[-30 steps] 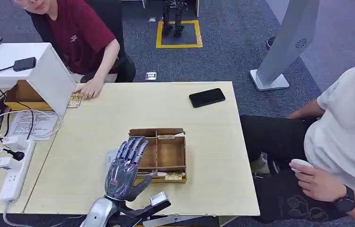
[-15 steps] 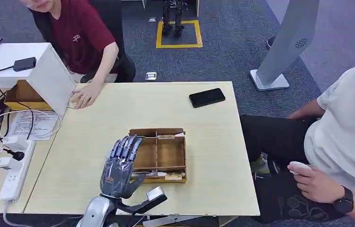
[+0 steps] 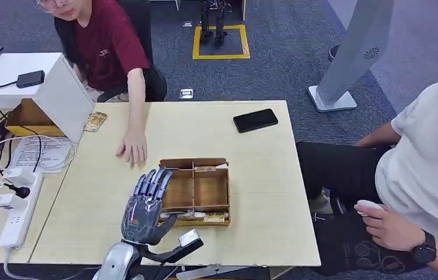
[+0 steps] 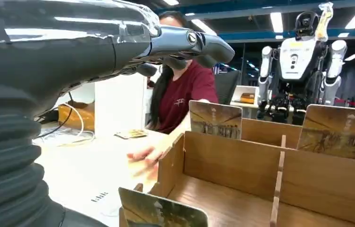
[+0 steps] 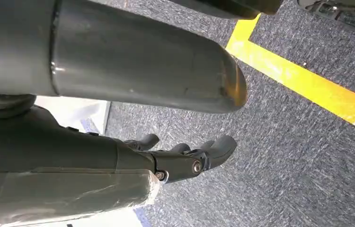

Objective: Pass the card to the sensor for recognition and then transmit it.

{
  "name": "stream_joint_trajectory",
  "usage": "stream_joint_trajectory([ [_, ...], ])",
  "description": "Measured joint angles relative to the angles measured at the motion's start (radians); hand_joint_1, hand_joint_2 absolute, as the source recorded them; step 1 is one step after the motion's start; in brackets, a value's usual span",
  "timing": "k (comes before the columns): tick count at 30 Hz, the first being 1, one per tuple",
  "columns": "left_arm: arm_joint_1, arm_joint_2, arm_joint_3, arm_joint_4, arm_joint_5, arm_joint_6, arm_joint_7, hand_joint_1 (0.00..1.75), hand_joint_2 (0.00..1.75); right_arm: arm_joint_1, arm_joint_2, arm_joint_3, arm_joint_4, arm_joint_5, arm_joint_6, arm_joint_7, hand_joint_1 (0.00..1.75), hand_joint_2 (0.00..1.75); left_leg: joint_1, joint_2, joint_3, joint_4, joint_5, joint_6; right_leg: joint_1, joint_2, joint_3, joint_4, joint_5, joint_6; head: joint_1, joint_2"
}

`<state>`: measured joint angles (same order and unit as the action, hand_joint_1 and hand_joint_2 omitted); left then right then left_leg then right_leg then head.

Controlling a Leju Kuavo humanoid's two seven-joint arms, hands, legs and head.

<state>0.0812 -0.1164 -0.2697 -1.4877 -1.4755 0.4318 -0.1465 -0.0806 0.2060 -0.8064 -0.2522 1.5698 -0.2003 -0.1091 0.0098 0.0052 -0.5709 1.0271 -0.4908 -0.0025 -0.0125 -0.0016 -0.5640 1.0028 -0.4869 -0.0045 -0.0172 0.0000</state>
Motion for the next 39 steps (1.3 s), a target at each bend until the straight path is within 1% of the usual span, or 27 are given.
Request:
stream_joint_trajectory([
  [22, -0.01, 0.001, 0.007, 0.057, -0.008, -0.005, 0.0, 0.0, 1.75, -0.006, 0.003, 0.01, -0.005, 0.0, 0.0, -0.002, 0.0, 0.0, 0.0, 0.0, 0.0, 0.0, 0.0, 0.0, 0.0, 0.0, 0.001, 0.0, 0.0, 0.0, 0.0, 0.0],
  [39, -0.018, 0.002, 0.007, 0.077, 0.0, -0.014, -0.002, 0.0, 1.75, -0.007, 0.003, 0.011, -0.005, 0.0, 0.001, -0.002, 0.0, 0.0, 0.0, 0.0, 0.001, 0.0, 0.0, 0.0, 0.0, -0.001, 0.001, 0.0, 0.0, 0.0, 0.0, 0.0],
])
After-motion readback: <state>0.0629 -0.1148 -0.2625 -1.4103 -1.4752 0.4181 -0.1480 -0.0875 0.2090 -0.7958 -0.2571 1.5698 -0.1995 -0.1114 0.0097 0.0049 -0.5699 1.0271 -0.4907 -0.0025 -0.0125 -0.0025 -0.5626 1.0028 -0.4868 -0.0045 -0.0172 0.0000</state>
